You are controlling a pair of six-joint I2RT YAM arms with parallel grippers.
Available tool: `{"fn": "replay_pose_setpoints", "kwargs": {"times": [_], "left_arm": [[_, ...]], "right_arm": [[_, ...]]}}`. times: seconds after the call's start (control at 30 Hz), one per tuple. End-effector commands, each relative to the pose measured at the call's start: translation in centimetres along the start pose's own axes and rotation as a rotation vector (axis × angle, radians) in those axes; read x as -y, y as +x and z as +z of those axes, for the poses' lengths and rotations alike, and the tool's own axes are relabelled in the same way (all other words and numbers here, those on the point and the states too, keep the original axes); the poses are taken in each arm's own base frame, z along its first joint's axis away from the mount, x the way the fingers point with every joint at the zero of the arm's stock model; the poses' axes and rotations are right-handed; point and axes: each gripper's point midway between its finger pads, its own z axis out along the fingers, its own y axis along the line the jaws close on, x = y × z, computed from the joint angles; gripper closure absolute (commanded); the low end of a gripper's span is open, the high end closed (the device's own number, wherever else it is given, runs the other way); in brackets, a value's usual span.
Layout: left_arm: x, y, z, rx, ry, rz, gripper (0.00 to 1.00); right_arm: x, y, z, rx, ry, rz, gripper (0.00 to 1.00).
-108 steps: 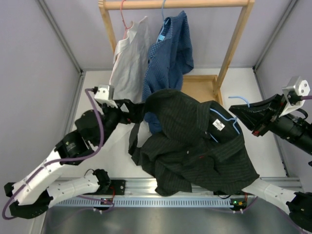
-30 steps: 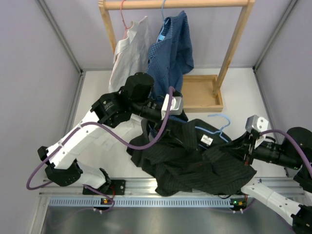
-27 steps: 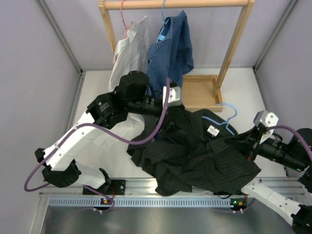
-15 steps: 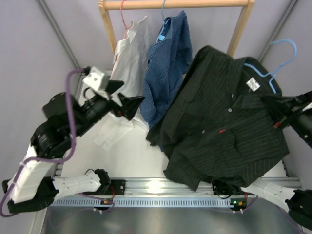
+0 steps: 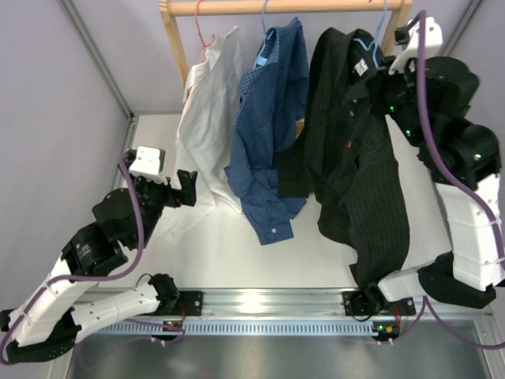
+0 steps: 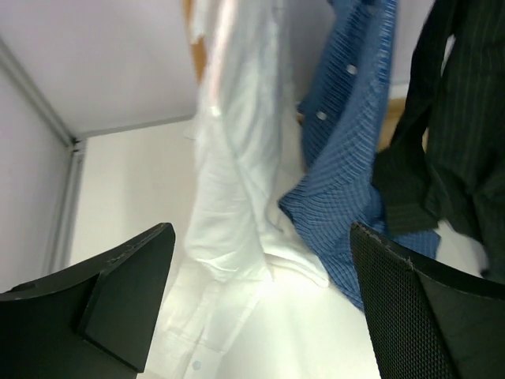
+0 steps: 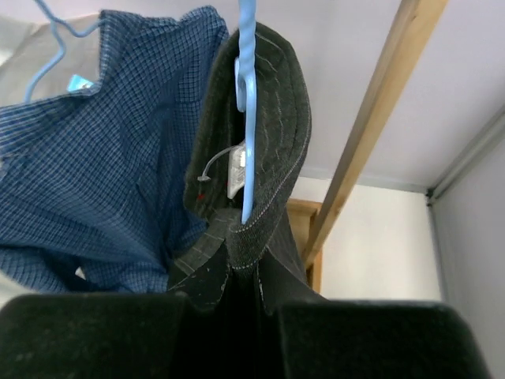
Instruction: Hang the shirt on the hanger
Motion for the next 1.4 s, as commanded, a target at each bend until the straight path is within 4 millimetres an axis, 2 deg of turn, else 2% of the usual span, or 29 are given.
{"fn": "replay_pose_setpoints", "kwargs": {"times": [0.0, 0.07, 0.1, 0.13, 0.17, 0.23, 0.3, 0.43, 0.47, 0.5, 0.57, 0.6, 0.63, 0.7, 0.73, 0.8, 0.9, 0.97, 1.0, 1.03, 1.07, 1.1, 1.13, 1.2, 1.23, 1.27, 1.3, 1.33, 1.37], "left_arm": [[-4.9, -2.2, -1.4, 0.129, -0.196, -0.087, 0.05], [-5.9, -1.9, -1.5, 0.14, -0.229, -0.087, 0.05], [-7.5, -1.8, -1.5, 0.145, -0.299, -0.085, 0.05], [-7.8, -1.8, -1.4, 0.157, -0.303, -0.086, 0.04], [-9.2, -1.3, -1.2, 0.148, -0.371, -0.08, 0.04], [-10.0, -0.8, -0.7, 0.137, -0.409, -0.091, 0.03], [-11.8, -0.1, -0.3, 0.118, -0.491, -0.096, 0.02], [-12.5, 0.2, 0.2, 0.109, -0.504, -0.111, 0.02], [-12.5, 0.3, 0.2, 0.106, -0.507, -0.108, 0.02], [-12.6, 0.3, 0.2, 0.105, -0.512, -0.104, 0.02], [-12.9, 0.4, 0.1, 0.1, -0.531, -0.1, 0.02], [-13.0, 0.4, 0.0, 0.101, -0.536, -0.099, 0.02], [-13.1, 0.5, -0.1, 0.101, -0.542, -0.099, 0.02], [-13.5, 0.5, -0.4, 0.103, -0.568, -0.101, 0.02], [-13.7, 0.4, -0.6, 0.109, -0.577, -0.102, 0.02], [-14.2, 0.4, -1.1, 0.115, -0.61, -0.102, 0.02], [-14.4, 0.3, -1.7, 0.129, -0.624, -0.103, 0.02], [-14.4, 0.4, -1.7, 0.129, -0.622, -0.104, 0.02], [-14.4, 0.5, -1.6, 0.125, -0.619, -0.103, 0.02], [-14.2, 0.7, -1.2, 0.114, -0.608, -0.099, 0.02], [-14.0, 0.8, -0.9, 0.109, -0.6, -0.097, 0.02], [-14.0, 0.9, -0.7, 0.099, -0.596, -0.095, 0.02], [-13.8, 1.4, -0.1, 0.076, -0.587, -0.09, 0.02], [-13.7, 1.9, 0.5, 0.053, -0.585, -0.099, 0.02], [-13.7, 2.8, 1.1, 0.015, -0.587, -0.095, 0.02], [-13.6, 3.2, 1.4, -0.001, -0.586, -0.108, 0.02], [-13.6, 3.8, 1.7, -0.025, -0.588, -0.108, 0.02], [-13.6, 4.5, 2.2, -0.053, -0.593, -0.109, 0.02], [-13.6, 5.3, 2.2, -0.081, -0.605, -0.12, 0.02]], "right_arm": [[-0.2, -2.6, 0.5, 0.18, -0.061, 0.153, 1.0], [-0.2, -2.1, 0.7, 0.197, -0.06, 0.182, 1.0], [-0.3, -1.1, 1.7, 0.189, -0.052, 0.186, 1.0], [-0.3, -0.6, 2.4, 0.179, -0.047, 0.196, 1.0], [-0.4, -0.2, 3.0, 0.168, -0.045, 0.196, 1.0], [-0.1, 0.4, 4.6, 0.152, -0.025, 0.191, 1.0], [0.6, 0.0, 5.3, 0.164, -0.006, 0.195, 1.0], [1.0, -0.9, 7.0, 0.18, 0.004, 0.199, 1.0], [1.1, -1.9, 6.9, 0.201, -0.006, 0.205, 1.0], [1.3, -1.5, 8.1, 0.182, -0.002, 0.204, 1.0], [1.7, -2.2, 8.6, 0.188, -0.001, 0.206, 1.0], [1.5, -1.6, 10.0, 0.167, -0.004, 0.206, 1.0], [1.7, -2.4, 10.0, 0.184, -0.006, 0.21, 1.0], [2.0, -1.7, 11.8, 0.161, 0.008, 0.207, 1.0], [2.2, -2.2, 11.9, 0.173, 0.012, 0.209, 1.0], [2.7, -1.5, 13.1, 0.156, 0.02, 0.219, 1.0], [2.6, -0.8, 13.4, 0.133, 0.004, 0.227, 1.0], [2.3, 0.8, 13.7, 0.101, -0.003, 0.236, 1.0], [2.3, 0.0, 12.8, 0.132, -0.008, 0.253, 0.97], [2.1, 1.5, 13.1, 0.103, -0.009, 0.256, 0.85], [1.9, 1.4, 12.7, 0.109, -0.022, 0.26, 0.67], [1.9, 0.6, 11.6, 0.136, -0.033, 0.269, 0.38], [1.8, 1.1, 11.3, 0.125, -0.035, 0.272, 0.23], [1.9, 0.4, 9.0, 0.143, -0.052, 0.262, 0.01], [2.0, 1.6, 8.6, 0.117, -0.044, 0.257, 0.01], [2.6, 0.7, 6.1, 0.147, -0.029, 0.256, 0.01], [3.0, 1.4, 5.1, 0.14, -0.01, 0.241, 0.0], [3.2, 4.5, 4.9, 0.072, 0.009, 0.232, 0.01], [4.0, 4.0, 1.8, 0.11, 0.026, 0.226, 0.01]]}}
